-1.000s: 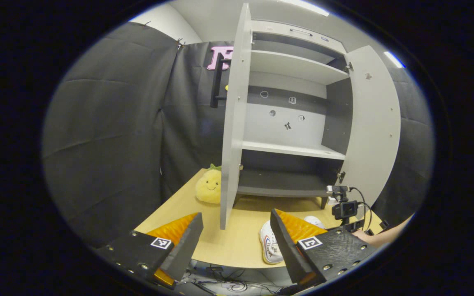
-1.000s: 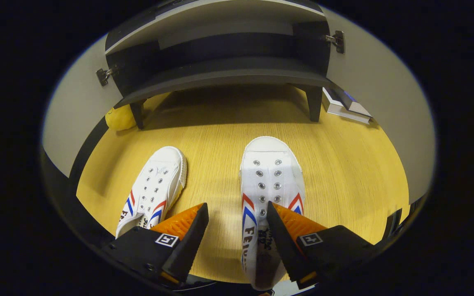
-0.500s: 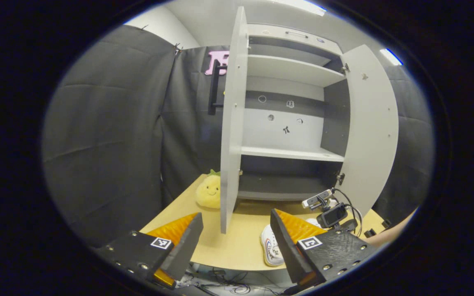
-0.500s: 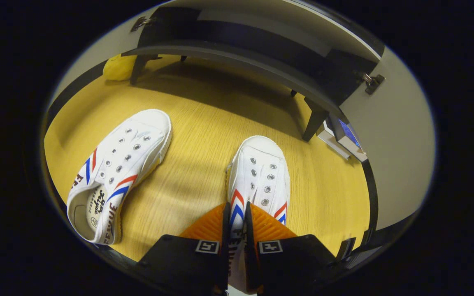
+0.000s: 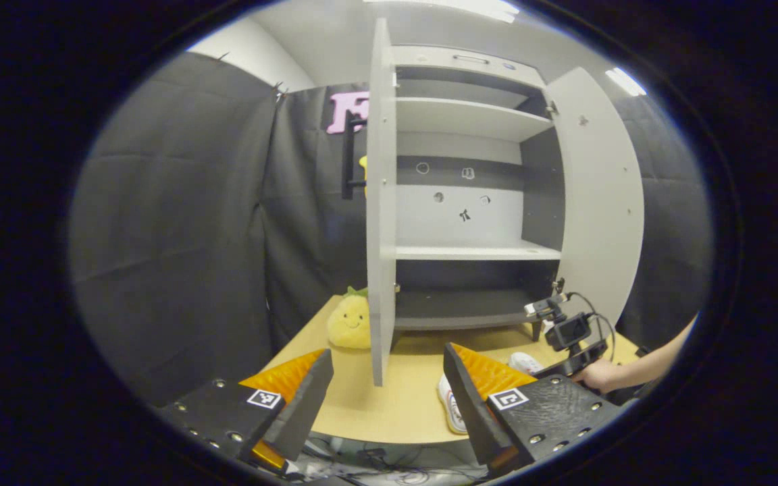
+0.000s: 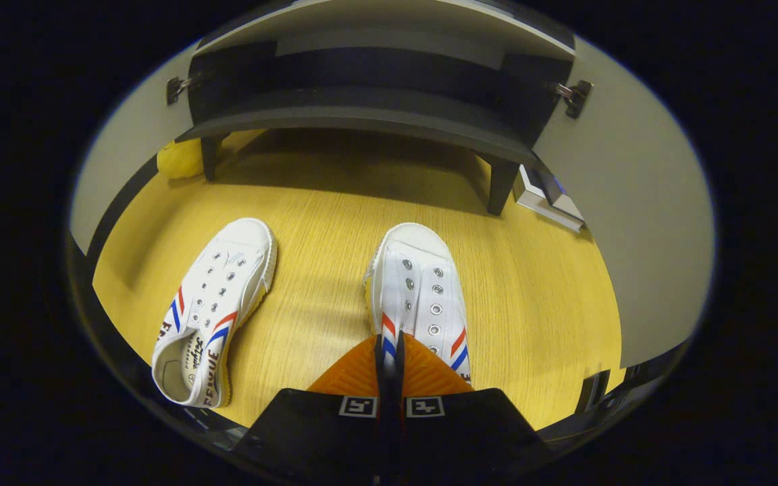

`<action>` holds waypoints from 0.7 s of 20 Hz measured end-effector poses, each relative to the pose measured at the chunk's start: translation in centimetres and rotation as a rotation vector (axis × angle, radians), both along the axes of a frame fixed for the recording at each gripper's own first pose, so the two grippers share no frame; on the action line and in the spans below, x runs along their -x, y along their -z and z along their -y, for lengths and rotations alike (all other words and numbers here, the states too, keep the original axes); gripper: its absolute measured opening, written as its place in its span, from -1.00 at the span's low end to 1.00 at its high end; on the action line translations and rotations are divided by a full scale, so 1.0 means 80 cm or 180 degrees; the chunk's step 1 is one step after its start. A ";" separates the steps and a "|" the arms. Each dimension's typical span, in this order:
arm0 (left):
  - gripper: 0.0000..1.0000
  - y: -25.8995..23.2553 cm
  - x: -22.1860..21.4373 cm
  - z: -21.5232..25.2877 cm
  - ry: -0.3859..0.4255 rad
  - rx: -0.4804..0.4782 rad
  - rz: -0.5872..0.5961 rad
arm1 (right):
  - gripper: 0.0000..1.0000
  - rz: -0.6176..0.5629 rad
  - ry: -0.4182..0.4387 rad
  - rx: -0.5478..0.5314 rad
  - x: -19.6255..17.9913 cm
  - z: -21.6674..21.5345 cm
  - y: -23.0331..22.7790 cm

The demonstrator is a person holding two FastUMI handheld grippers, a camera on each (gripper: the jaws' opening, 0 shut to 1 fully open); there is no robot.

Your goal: Grab one shoe with the right hand and put it into the shoe cabinet, grab the other shoe with the left hand and put it into the shoe cabinet; then close the right door with the right hand and the left door with the left hand.

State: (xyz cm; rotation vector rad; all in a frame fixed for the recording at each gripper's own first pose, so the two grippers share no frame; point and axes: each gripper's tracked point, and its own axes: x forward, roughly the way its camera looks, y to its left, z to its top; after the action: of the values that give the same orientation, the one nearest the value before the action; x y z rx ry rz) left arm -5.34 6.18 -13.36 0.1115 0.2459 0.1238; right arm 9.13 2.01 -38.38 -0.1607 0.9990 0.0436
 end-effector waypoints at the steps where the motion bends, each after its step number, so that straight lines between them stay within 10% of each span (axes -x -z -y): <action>1: 0.89 -0.004 -0.004 0.004 0.0094 -0.0065 0.0033 | -0.96 0.0004 0.0101 -0.0125 0.006 0.000 -0.006; 6: 0.89 -0.008 -0.027 0.043 0.0504 0.0005 0.0162 | -0.96 0.0152 0.0530 -0.0617 0.027 0.002 -0.062; 14: 0.83 -0.007 -0.061 0.095 0.0929 0.0263 0.0129 | -0.97 0.0828 0.0282 -0.0754 0.010 -0.010 -0.245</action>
State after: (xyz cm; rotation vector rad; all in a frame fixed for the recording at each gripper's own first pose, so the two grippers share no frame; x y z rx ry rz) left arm -0.45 -1.39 -12.80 0.0617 0.1918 -0.1740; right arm 8.30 2.83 -18.80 0.0935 0.7336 0.0582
